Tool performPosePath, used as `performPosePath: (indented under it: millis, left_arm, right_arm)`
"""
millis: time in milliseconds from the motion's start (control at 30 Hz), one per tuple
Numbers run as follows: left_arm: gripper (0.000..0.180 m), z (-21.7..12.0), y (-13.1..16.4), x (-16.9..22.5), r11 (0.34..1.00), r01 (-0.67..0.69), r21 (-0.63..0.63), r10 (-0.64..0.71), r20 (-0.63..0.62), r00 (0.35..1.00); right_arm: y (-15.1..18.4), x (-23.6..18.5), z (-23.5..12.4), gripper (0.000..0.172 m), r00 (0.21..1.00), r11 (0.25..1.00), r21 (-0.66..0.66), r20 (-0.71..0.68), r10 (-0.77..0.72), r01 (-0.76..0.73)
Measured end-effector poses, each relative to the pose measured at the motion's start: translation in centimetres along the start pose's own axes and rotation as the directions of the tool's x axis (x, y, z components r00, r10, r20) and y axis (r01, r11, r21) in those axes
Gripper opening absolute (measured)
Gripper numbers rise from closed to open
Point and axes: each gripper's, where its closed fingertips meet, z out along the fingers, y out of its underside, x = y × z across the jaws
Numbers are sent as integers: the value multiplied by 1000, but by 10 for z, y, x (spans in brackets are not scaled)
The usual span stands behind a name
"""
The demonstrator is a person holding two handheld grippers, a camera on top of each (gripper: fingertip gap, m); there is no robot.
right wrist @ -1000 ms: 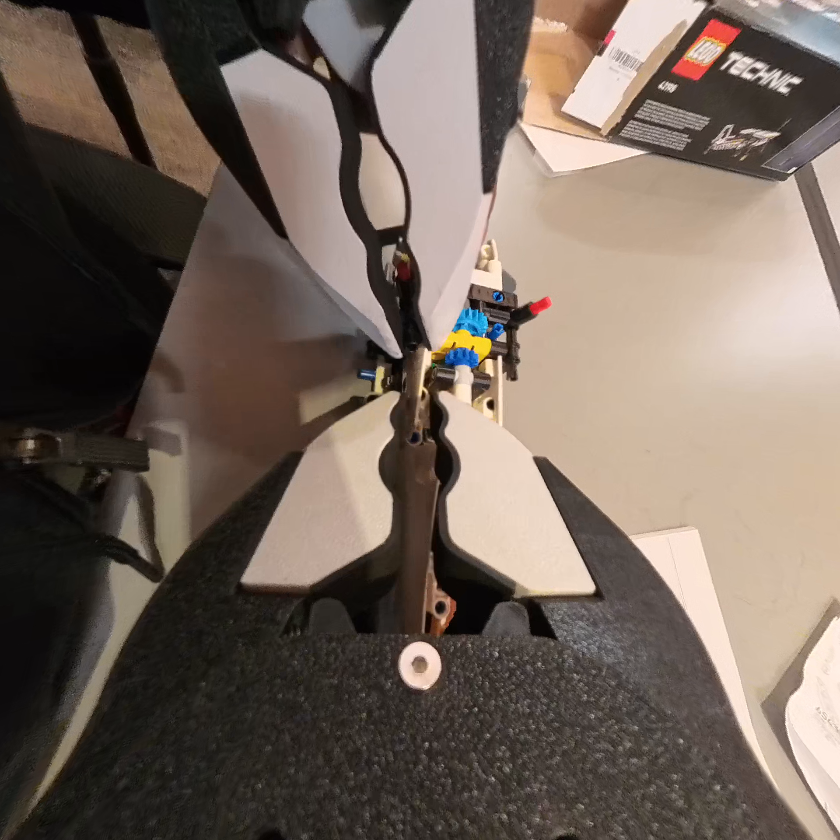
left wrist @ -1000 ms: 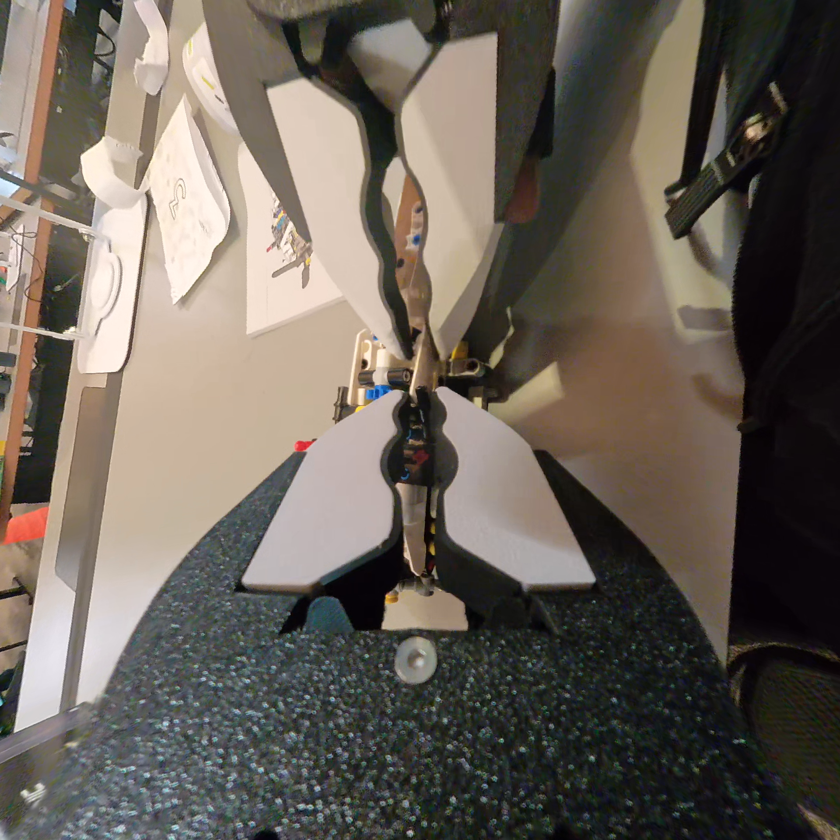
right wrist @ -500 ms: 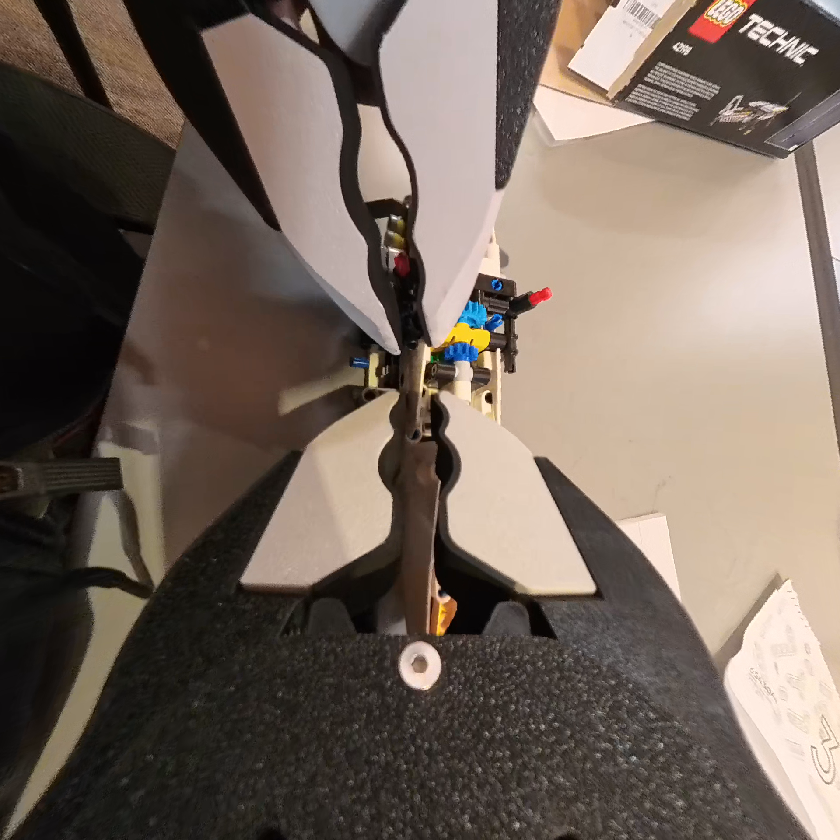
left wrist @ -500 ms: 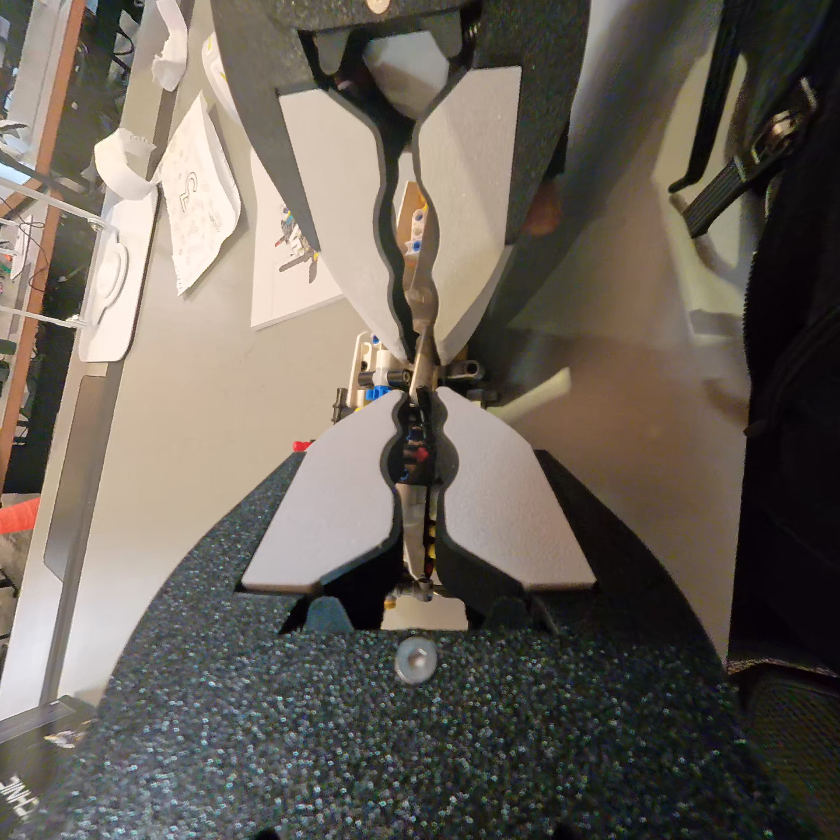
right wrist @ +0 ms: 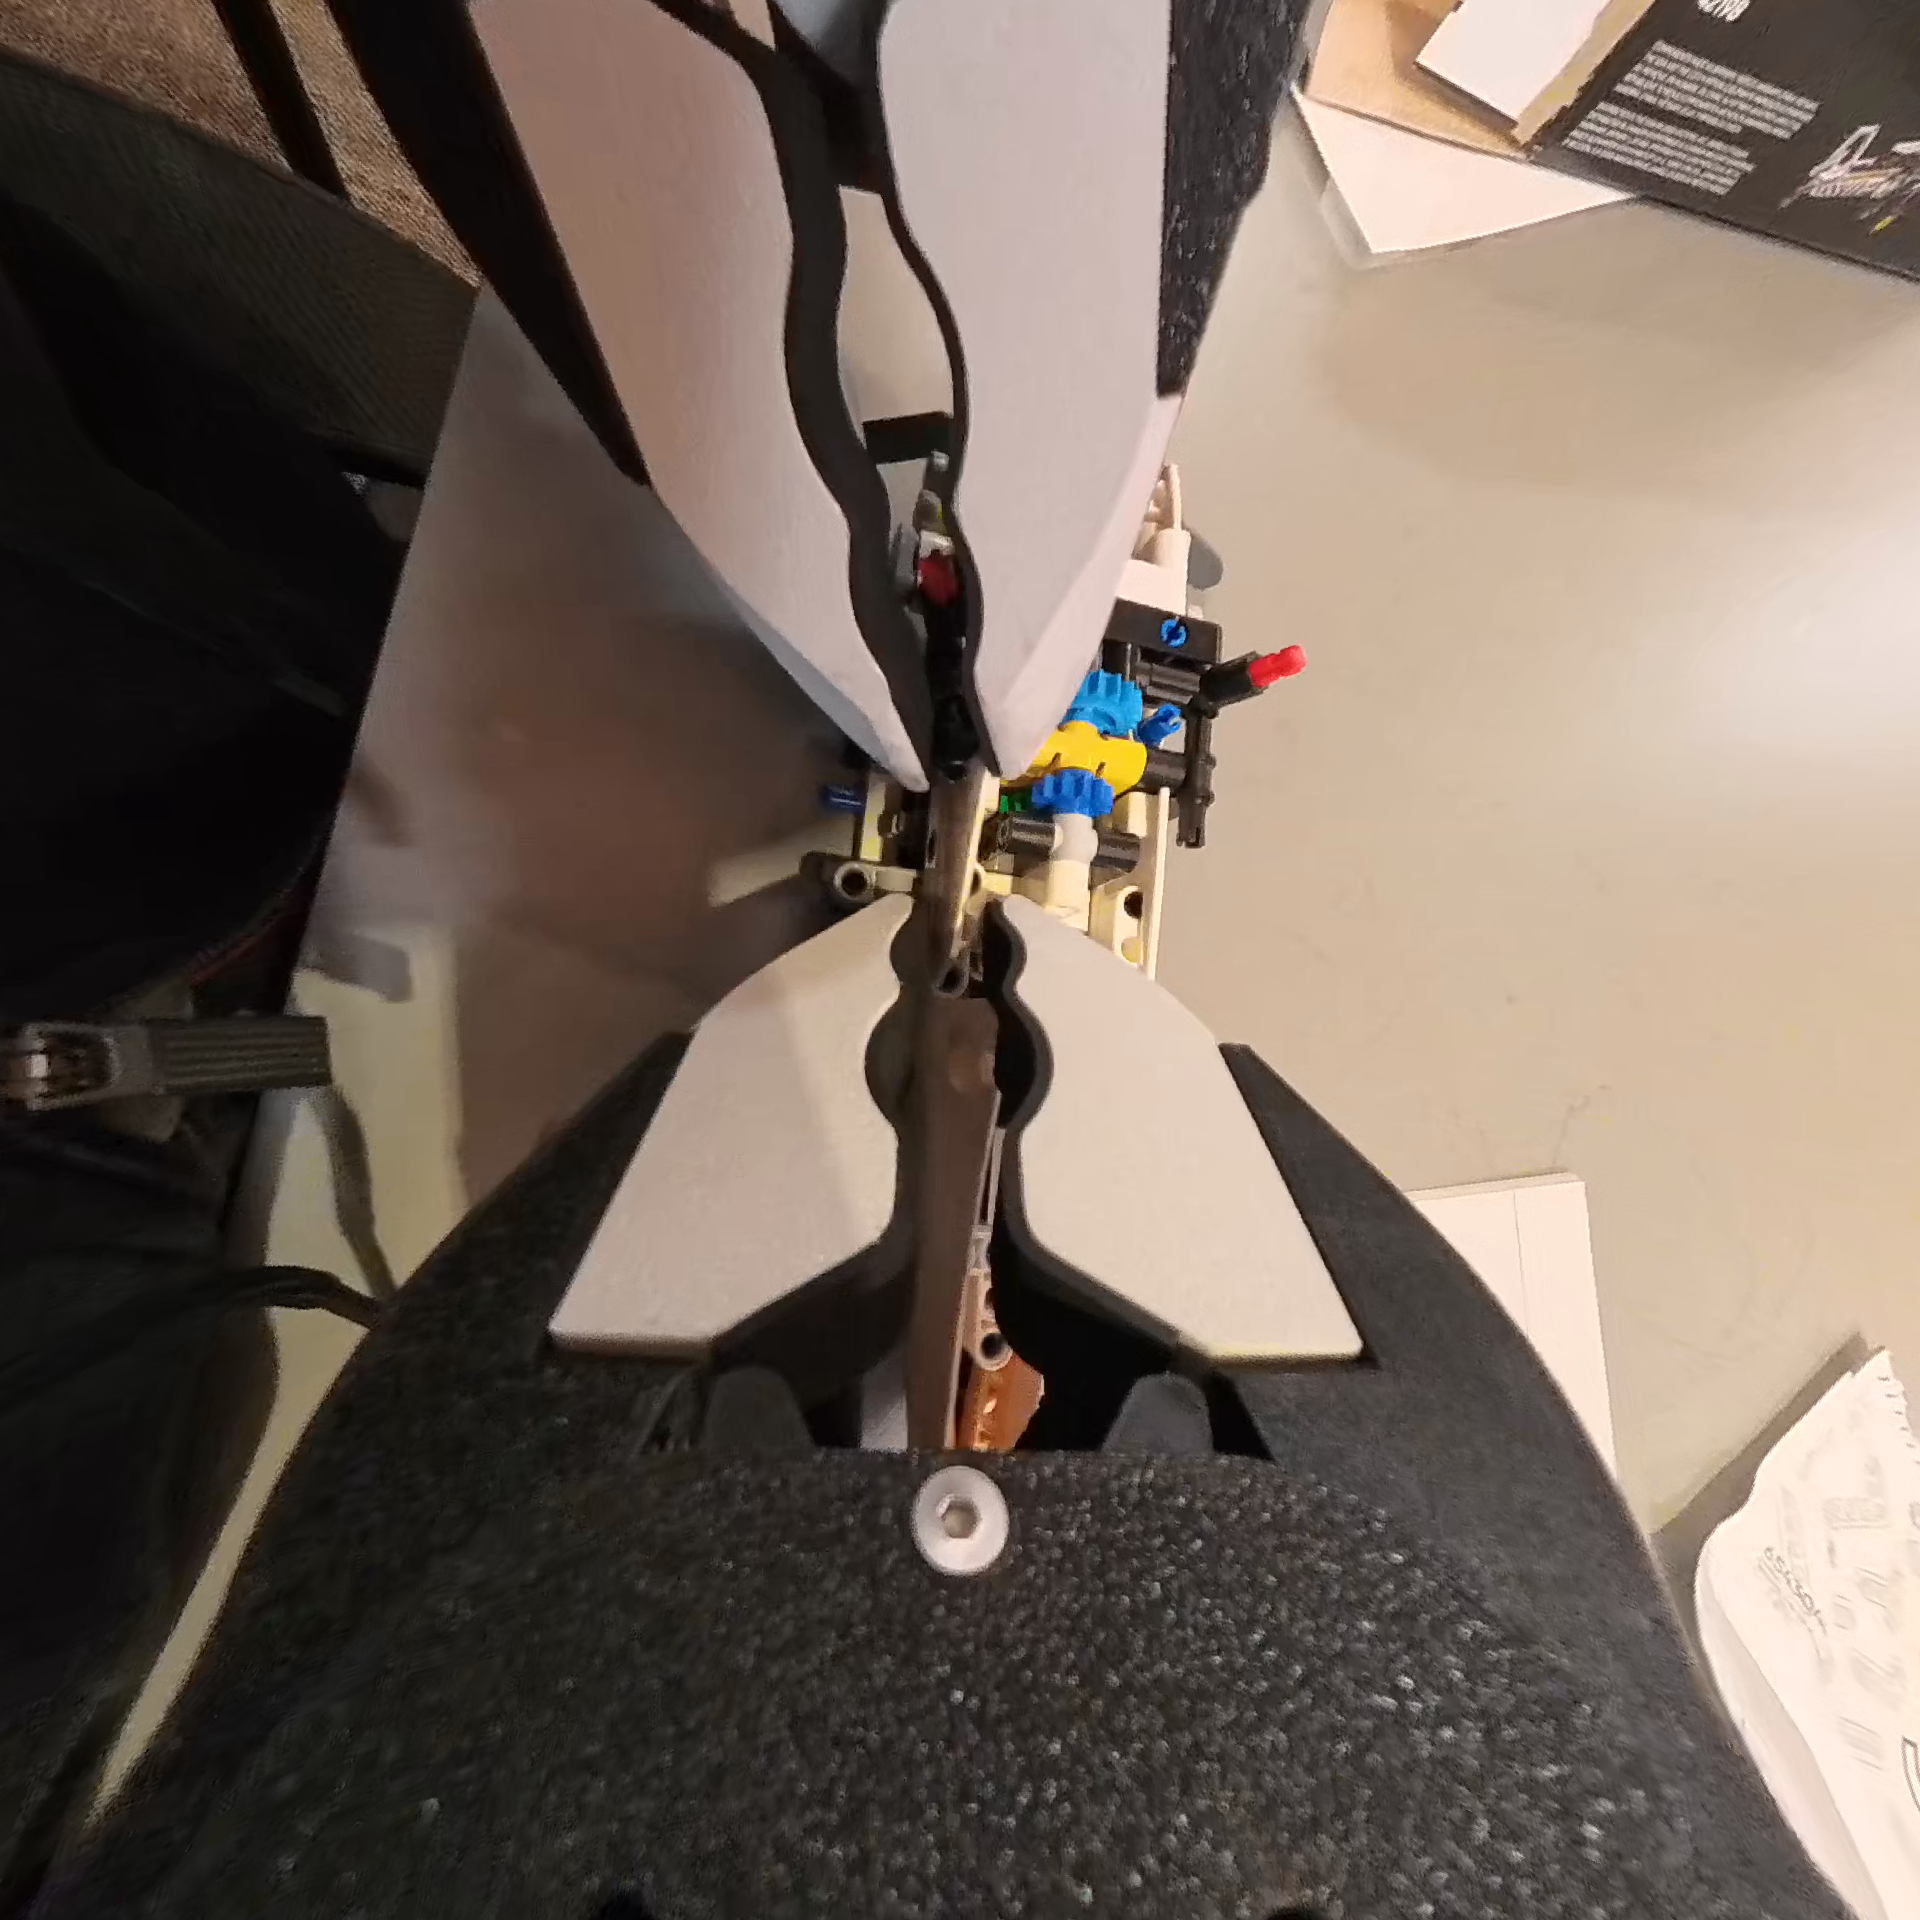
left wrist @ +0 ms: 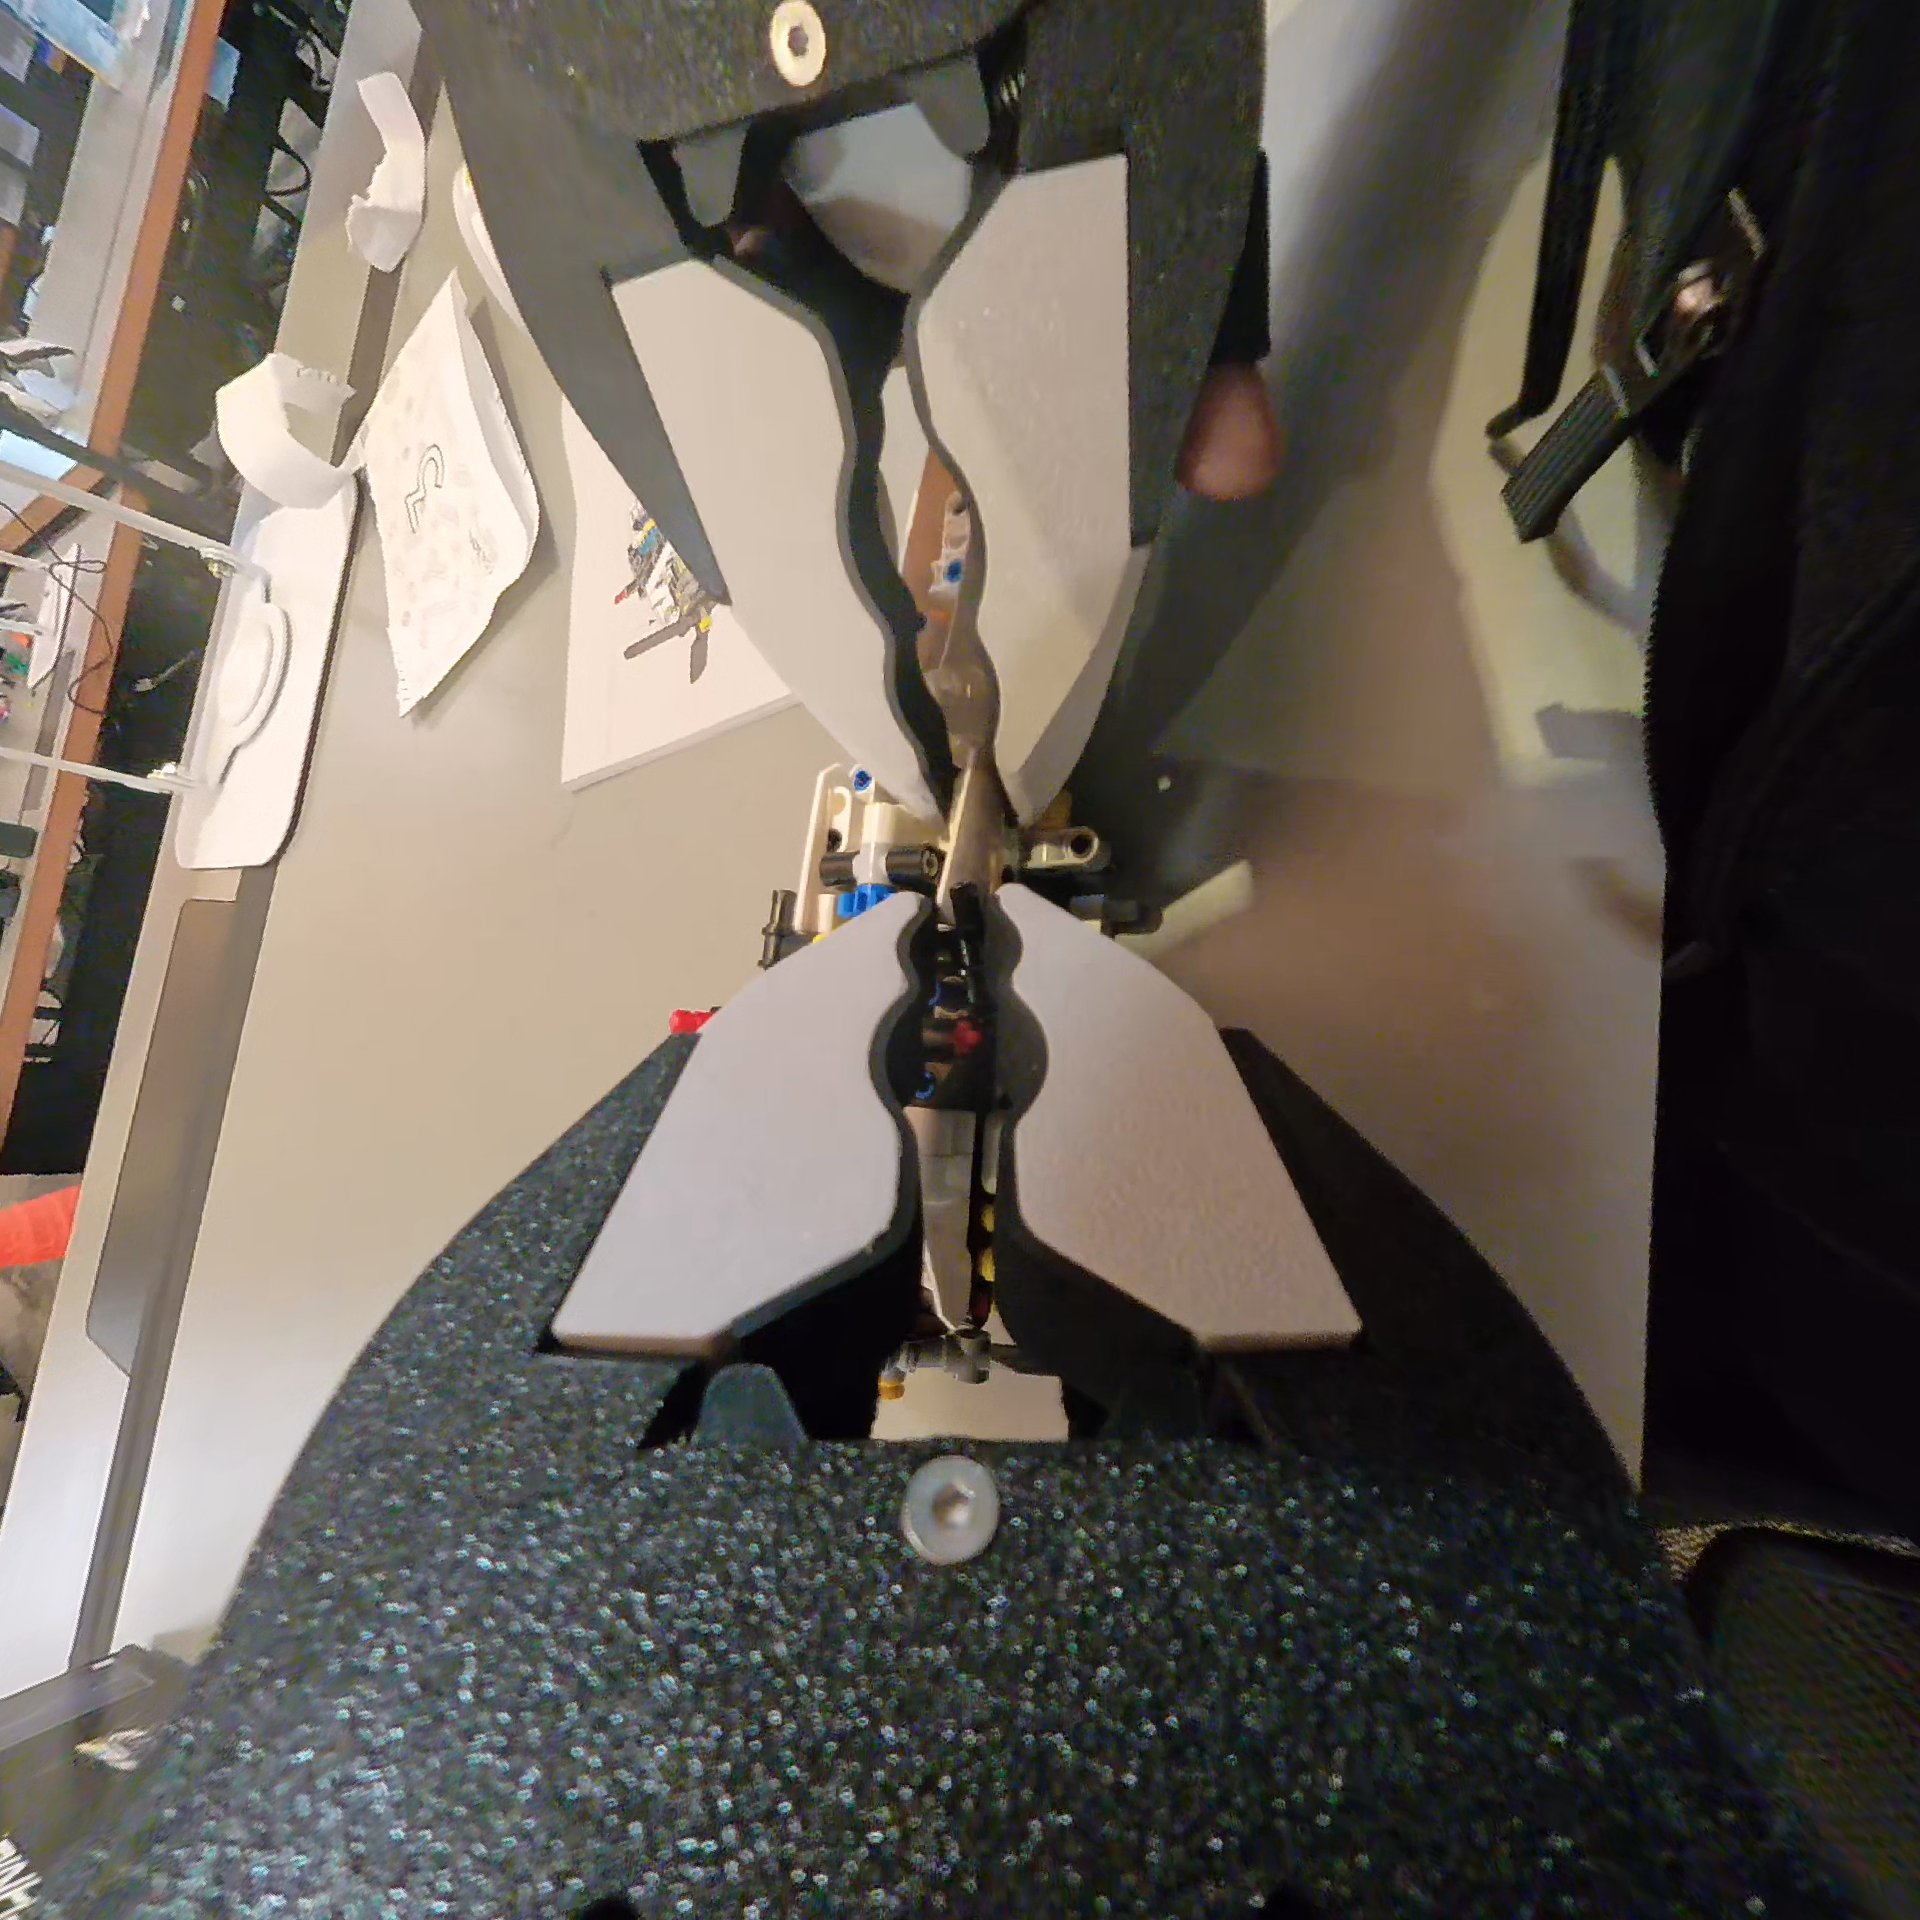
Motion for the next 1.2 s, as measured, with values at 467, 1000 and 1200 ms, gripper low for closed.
performPosePath:
  millis: [467,1000,1200]
  left_arm:
    - [9,-6,7,-1,1000,26,16,-26,-4,1000]
    - [9,-7,3,6,998,-50,28,51,-31,998]
    - [9,-3,-1,7,998,-63,15,64,-41,997]
  right_arm:
    - [-7,1,5,9,998,999,30,48,42,-43]
    - [-6,-7,0,8,997,993,107,-56,-46,52]
    - [-2,-8,-4,8,994,988,135,-88,-60,71]
